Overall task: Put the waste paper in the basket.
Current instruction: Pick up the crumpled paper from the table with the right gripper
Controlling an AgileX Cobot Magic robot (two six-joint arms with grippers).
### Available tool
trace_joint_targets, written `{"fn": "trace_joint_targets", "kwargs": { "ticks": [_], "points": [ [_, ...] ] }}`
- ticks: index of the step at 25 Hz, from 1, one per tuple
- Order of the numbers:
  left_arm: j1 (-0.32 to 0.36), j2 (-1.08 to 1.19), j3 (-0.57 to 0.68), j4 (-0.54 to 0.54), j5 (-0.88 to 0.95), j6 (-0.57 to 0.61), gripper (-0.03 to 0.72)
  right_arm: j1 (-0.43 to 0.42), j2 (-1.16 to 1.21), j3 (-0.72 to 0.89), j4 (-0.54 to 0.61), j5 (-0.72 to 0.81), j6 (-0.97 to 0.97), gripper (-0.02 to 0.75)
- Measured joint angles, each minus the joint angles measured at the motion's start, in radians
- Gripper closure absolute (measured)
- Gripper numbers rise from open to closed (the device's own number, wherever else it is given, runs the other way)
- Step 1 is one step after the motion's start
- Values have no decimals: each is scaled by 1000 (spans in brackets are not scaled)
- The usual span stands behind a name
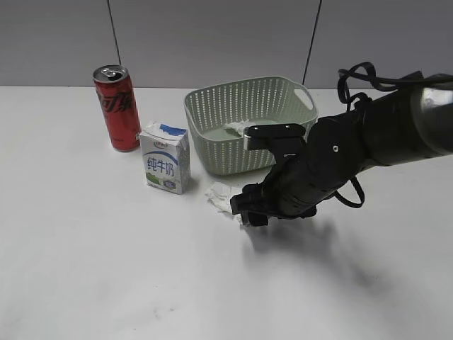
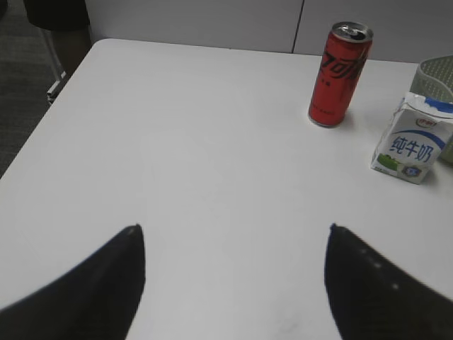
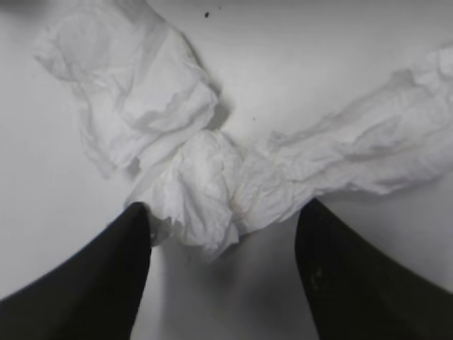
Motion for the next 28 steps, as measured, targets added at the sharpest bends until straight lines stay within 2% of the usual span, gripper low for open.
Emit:
{"fn": "trace_joint_targets", "kwargs": {
  "ticks": [3,6,8,10,14,15,18,23,28],
  "points": [
    [0,0,0,0,0,0,109,0,3,0,-9,-9,0,349],
    [0,0,0,0,0,0,110,0,3,0,-15,-7,1,500],
    [0,0,0,0,0,0,111,0,2,0,-16,21,1,529],
    [0,0,0,0,0,0,111,0,-11,0,-16,69,1,462],
    [0,0,0,0,0,0,111,0,-70,1,-11,121,1,162],
    [0,0,0,0,0,0,111,0,-88,1,-10,122,2,124],
    [0,0,0,0,0,0,111,0,-119,1,-8,73,34,115],
    [0,0,0,0,0,0,111,-1,-109,1,-50,-49,137,154],
    [0,0,0,0,0,0,111,-2,-76,1,-385,-120,147,162]
  ]
}}
